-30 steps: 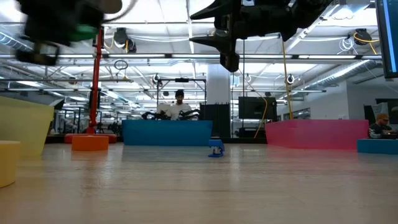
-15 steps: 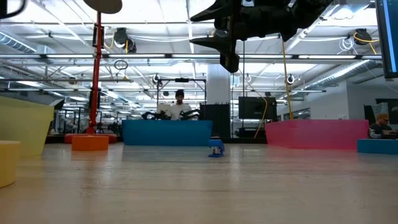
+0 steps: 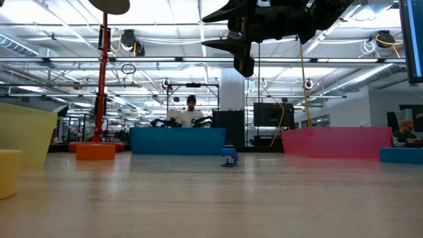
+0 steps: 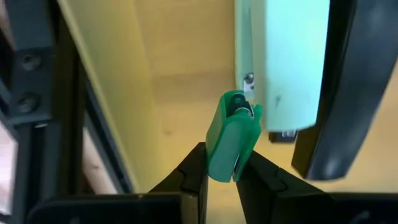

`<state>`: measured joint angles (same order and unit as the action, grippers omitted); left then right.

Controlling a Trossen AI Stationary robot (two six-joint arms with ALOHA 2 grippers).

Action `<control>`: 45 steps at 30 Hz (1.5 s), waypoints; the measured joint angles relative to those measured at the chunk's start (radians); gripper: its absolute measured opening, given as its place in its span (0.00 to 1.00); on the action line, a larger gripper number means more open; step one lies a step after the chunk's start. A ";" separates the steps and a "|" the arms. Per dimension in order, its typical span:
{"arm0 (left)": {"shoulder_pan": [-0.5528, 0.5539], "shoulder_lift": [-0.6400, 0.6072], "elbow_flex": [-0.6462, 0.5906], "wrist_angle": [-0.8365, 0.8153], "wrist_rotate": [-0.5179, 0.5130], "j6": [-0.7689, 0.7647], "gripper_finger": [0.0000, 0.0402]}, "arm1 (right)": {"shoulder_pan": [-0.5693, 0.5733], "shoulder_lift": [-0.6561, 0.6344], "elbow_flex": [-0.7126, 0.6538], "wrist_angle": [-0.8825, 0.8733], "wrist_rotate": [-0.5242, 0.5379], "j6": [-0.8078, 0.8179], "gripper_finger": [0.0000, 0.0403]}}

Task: Pick and place Stapler, Stapler remover, tape
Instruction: Put the green stapler into the yellow bin, then put the yellow stapler into the yellow bin

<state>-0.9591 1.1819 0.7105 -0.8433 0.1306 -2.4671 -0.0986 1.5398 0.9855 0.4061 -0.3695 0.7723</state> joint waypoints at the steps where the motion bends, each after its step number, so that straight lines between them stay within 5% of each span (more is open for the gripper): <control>1: 0.002 0.014 0.000 0.000 0.000 0.001 0.16 | 0.000 0.000 0.000 0.000 0.000 0.000 0.41; 21: 0.012 0.188 0.000 0.038 0.090 0.058 0.21 | 0.003 0.000 0.000 0.000 -0.002 0.000 0.41; 33: 0.012 0.189 0.000 0.041 0.106 0.056 0.42 | 0.003 0.000 0.000 0.000 -0.003 0.000 0.41; 42: 0.011 0.126 0.000 0.044 0.099 0.036 0.45 | 0.003 -0.001 0.000 0.000 -0.008 -0.003 0.41; 45: 0.005 0.072 0.010 0.030 0.027 0.026 0.45 | 0.000 -0.001 0.000 0.000 -0.052 -0.010 0.41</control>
<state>-0.9544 1.2541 0.7202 -0.8137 0.1581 -2.4412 -0.0990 1.5391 0.9855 0.4062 -0.4218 0.7624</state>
